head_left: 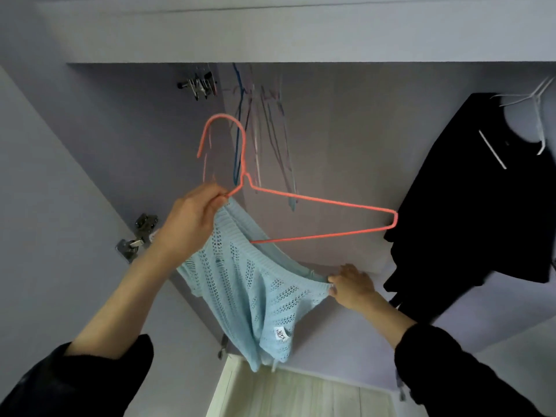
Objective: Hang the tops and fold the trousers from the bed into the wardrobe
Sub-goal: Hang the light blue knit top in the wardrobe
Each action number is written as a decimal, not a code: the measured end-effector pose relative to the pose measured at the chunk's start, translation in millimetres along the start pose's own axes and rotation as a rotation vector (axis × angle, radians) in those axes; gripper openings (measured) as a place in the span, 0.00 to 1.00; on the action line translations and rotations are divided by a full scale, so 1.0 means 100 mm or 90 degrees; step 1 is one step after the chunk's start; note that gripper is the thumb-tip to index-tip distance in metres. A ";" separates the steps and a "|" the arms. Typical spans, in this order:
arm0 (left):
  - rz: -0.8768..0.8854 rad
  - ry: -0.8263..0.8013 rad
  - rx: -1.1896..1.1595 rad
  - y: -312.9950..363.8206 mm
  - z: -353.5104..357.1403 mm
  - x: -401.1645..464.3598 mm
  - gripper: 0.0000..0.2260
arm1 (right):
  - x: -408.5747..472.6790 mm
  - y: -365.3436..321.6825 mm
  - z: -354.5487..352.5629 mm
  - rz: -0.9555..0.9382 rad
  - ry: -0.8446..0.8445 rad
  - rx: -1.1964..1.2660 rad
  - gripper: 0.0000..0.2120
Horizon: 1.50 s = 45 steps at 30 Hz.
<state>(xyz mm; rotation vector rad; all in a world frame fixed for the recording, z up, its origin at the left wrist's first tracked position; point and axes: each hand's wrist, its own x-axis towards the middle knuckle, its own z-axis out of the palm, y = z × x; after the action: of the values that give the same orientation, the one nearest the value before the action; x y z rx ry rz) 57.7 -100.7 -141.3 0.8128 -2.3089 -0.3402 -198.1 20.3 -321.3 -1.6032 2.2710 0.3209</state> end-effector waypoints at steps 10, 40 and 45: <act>-0.030 -0.089 0.102 -0.33 0.34 -0.04 0.07 | -0.28 0.52 -0.64 0.022 0.298 0.378 0.06; -0.032 0.002 -0.086 0.23 0.43 0.24 0.07 | -0.71 0.29 -1.51 -0.136 0.509 0.452 0.04; -0.012 -0.053 0.013 -0.09 0.28 0.27 0.08 | -0.70 0.45 -1.49 -0.117 0.523 0.507 0.02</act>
<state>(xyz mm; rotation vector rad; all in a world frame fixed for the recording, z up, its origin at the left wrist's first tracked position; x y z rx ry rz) 26.9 -124.3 -152.8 0.8449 -2.3875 -0.3657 -240.9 40.8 -157.6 -1.5840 2.2135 -1.3370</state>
